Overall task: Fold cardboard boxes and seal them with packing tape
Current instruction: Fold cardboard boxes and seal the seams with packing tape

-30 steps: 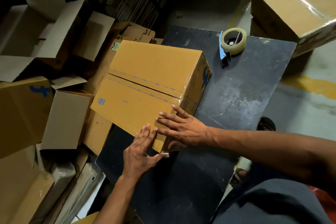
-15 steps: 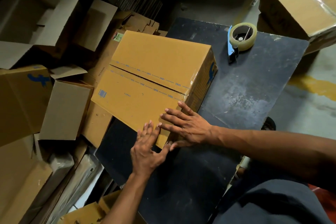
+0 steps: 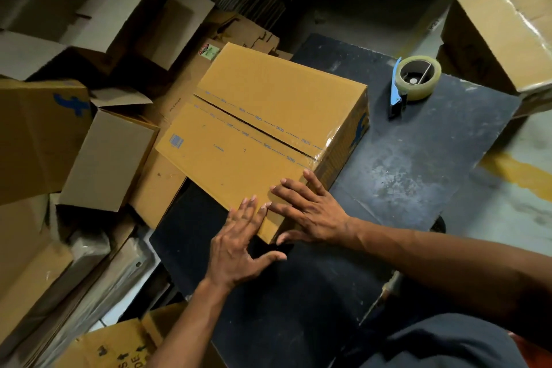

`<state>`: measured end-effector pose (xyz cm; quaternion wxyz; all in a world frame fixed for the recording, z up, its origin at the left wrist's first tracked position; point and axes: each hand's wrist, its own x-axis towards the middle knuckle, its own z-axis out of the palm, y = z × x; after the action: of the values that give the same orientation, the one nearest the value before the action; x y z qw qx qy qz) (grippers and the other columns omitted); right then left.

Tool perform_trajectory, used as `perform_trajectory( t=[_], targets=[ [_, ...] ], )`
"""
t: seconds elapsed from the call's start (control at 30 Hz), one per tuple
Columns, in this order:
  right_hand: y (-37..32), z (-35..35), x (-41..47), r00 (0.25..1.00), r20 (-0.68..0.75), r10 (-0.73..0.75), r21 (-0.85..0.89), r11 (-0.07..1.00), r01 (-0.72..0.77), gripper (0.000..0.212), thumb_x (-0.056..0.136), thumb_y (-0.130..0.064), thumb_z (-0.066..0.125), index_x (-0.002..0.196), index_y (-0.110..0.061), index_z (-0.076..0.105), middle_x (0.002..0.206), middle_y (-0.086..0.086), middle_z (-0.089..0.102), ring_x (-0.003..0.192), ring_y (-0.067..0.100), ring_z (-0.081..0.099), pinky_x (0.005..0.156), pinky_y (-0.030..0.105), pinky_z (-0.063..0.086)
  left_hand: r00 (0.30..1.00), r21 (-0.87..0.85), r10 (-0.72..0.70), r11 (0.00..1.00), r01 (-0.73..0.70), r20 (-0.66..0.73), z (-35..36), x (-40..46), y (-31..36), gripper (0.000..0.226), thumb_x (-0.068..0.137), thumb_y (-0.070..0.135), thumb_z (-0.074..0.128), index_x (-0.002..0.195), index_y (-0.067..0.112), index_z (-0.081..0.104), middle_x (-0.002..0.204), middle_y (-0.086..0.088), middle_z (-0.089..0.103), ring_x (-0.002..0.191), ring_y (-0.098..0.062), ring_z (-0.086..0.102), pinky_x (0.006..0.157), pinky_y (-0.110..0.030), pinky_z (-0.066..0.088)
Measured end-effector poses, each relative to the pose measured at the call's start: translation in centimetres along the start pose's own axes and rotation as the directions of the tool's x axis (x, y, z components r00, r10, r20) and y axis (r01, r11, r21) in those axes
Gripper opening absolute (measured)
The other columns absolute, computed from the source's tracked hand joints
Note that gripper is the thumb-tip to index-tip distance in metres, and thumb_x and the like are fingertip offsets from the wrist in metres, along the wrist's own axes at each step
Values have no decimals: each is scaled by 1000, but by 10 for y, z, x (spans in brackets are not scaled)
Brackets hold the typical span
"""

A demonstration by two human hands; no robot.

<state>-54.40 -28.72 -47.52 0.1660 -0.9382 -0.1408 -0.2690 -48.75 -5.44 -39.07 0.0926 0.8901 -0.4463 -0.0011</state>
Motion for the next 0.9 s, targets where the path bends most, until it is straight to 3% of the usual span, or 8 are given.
perform_trajectory(
  t=[0.17,0.33,0.5,0.6,0.77,0.9],
  targets=[
    [0,1,-1,1000,-8,1,-4,1000,-1,74,96,-72,51,153,-25,49,160,8,43,152,29,33,122,64,20,999,46,19,999,-18,-34,2,2,-6,89,85,80,58,153,22,50,163,-5,40,151,-21,36,116,-49,39],
    [-1,-4,1,999,-29,28,38,999,-27,69,97,-69,53,150,-26,54,158,8,47,151,28,35,121,63,25,998,63,5,998,-1,-57,4,1,1,73,99,65,53,155,20,46,165,-7,36,154,-22,32,119,-51,37],
    [-2,-3,-1,1000,-24,4,23,1000,-3,57,102,-57,51,149,-24,55,157,7,48,150,31,38,121,66,21,998,104,27,994,-20,-62,12,-3,5,67,104,53,50,155,11,44,165,-15,33,155,-29,29,119,-58,36],
    [5,-10,-1,999,23,-43,27,999,42,58,103,-51,52,155,-24,47,163,7,39,154,28,30,122,64,20,999,127,12,992,-7,-44,13,-3,9,65,106,49,45,157,9,39,166,-17,30,156,-31,25,120,-59,32],
    [22,-33,0,998,13,58,-35,998,-57,84,98,-70,49,162,-19,30,171,10,19,158,29,13,123,66,12,993,127,-109,985,115,-52,14,0,25,74,101,53,46,160,10,34,168,-14,27,158,-26,20,123,-59,26],
    [61,-33,8,1000,28,8,-104,995,-5,64,101,-61,52,157,-31,43,167,7,32,157,34,20,119,71,16,991,171,-126,976,132,-48,23,18,49,69,108,53,33,164,16,22,171,-15,14,160,-28,9,128,-54,9]
  ],
)
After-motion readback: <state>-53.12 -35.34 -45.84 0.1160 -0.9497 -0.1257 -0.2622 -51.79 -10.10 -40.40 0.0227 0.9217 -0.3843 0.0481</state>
